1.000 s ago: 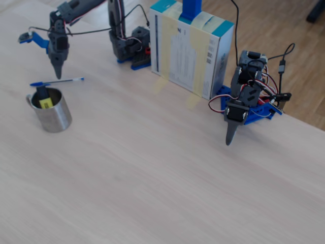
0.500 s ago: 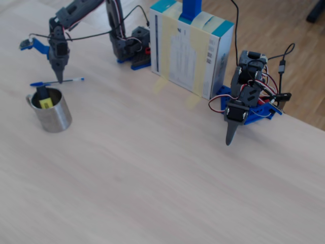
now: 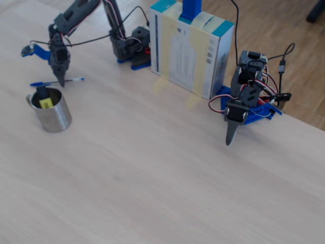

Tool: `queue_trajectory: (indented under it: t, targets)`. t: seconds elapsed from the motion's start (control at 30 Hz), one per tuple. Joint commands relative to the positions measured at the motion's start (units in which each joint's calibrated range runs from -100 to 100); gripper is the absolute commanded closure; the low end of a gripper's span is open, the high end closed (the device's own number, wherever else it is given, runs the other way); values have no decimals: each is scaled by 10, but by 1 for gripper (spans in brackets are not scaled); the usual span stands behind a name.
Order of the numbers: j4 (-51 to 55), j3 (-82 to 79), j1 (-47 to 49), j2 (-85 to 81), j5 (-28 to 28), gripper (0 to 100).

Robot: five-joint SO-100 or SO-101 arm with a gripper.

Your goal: Grab the blue pen and put it in the silver cup.

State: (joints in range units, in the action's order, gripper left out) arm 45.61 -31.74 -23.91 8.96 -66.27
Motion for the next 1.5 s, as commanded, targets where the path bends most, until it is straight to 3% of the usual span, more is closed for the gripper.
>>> queue_trajectory:
  t: [0.0, 0.53, 0.83, 1.47]
  targets:
    - [-19, 12, -4, 11, 3, 73]
    - [-24, 12, 0, 20, 0, 73]
    - [-24, 11, -3, 20, 2, 89]
    - [-24, 2, -4, 19, -2, 98]
